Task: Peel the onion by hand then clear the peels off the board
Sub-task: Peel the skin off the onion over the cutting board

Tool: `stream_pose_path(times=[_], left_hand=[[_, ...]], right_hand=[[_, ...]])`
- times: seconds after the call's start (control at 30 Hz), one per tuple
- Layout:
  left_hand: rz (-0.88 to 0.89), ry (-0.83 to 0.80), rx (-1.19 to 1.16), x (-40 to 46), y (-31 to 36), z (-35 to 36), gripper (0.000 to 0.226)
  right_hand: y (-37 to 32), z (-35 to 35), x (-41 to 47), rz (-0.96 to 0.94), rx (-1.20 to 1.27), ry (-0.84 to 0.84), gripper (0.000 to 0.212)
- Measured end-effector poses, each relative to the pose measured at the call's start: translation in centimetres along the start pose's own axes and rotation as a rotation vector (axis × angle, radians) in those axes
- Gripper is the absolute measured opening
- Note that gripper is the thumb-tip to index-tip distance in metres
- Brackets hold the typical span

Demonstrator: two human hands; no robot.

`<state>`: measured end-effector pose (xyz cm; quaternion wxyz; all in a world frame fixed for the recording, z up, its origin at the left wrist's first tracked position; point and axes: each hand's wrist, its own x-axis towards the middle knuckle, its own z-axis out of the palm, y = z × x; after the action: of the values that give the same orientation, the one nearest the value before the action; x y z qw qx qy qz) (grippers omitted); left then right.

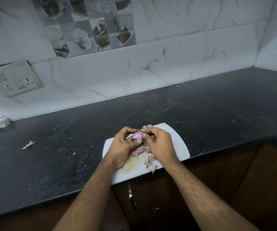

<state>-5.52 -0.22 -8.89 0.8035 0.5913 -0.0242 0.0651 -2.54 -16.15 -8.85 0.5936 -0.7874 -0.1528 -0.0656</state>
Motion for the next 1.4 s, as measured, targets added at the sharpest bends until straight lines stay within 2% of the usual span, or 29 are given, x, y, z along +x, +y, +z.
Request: stream_pose_path(times=[0.27, 0.47, 0.7, 0.9, 1.13, 1.4], left_hand=[[-0.024, -0.054, -0.024, 0.34, -0.21, -0.8, 0.034], [-0.043, -0.06, -0.066, 0.42, -0.15, -0.82, 0.047], [-0.098, 0.043, -0.142, 0.34, 0.5, -0.12, 0.027], [-0.092, 0.022, -0.089, 0.45, 0.22, 0.02, 0.024], [-0.073, -0.016, -0.033, 0.33, 0.02, -0.16, 0.023], [-0.078, -0.013, -0.022, 0.32, 0.02, -0.22, 0.024]], right_hand=[[-0.19, -0.14, -0.25, 0.012, 0.012, -0.004, 0.016], [-0.04, -0.08, -0.03, 0.024, 0.025, 0.001, 0.015], [0.7, 0.02, 0.55, -0.016, -0.046, 0.117, 0.015], [0.43, 0.15, 0.5, -0.152, -0.065, 0.016, 0.015], [0.44, 0.09, 0.09, -0.114, 0.01, 0.065, 0.009], [0.44, 0.16, 0.06, -0.141, -0.09, 0.058, 0.016]])
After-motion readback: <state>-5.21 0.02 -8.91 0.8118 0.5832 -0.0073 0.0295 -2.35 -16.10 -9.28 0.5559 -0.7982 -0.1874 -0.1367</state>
